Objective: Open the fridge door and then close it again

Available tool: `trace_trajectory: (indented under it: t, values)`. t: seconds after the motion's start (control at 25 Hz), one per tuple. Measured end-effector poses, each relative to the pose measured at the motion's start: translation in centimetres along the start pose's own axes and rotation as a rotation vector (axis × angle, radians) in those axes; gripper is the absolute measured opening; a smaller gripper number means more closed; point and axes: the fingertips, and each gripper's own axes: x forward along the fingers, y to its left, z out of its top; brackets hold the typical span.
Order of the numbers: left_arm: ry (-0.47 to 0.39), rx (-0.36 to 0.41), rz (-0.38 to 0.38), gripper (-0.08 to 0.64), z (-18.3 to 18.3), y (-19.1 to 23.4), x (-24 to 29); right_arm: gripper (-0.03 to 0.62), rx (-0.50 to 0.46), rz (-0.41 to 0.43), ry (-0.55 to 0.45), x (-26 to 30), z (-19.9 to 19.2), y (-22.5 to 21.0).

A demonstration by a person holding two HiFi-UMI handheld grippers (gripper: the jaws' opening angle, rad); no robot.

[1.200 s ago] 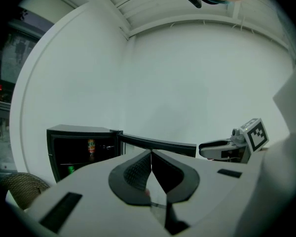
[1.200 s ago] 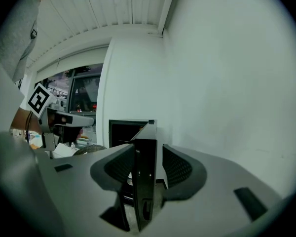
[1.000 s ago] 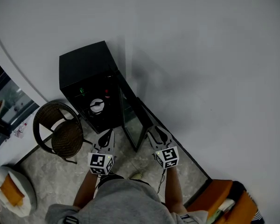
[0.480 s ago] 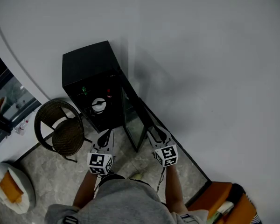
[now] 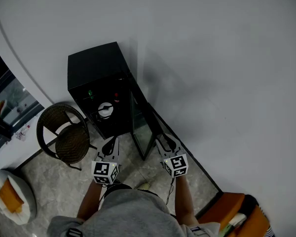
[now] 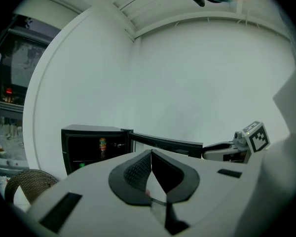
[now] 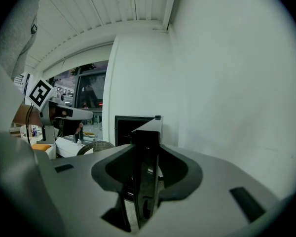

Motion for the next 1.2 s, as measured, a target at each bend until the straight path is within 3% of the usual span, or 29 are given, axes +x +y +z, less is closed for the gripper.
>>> trace_trajectory:
  t: [0.52, 1.2]
  values:
    - [0.000, -0.020, 0.049, 0.005, -0.9, 2.8, -2.2, 0.112, -0.009, 0.068, -0.011, 0.7, 0.3, 4.4]
    - [0.002, -0.048, 0.104, 0.005, -1.4, 6.6, -4.6, 0.101, -0.033, 0.139, -0.021, 2.9, 2.2, 9.4]
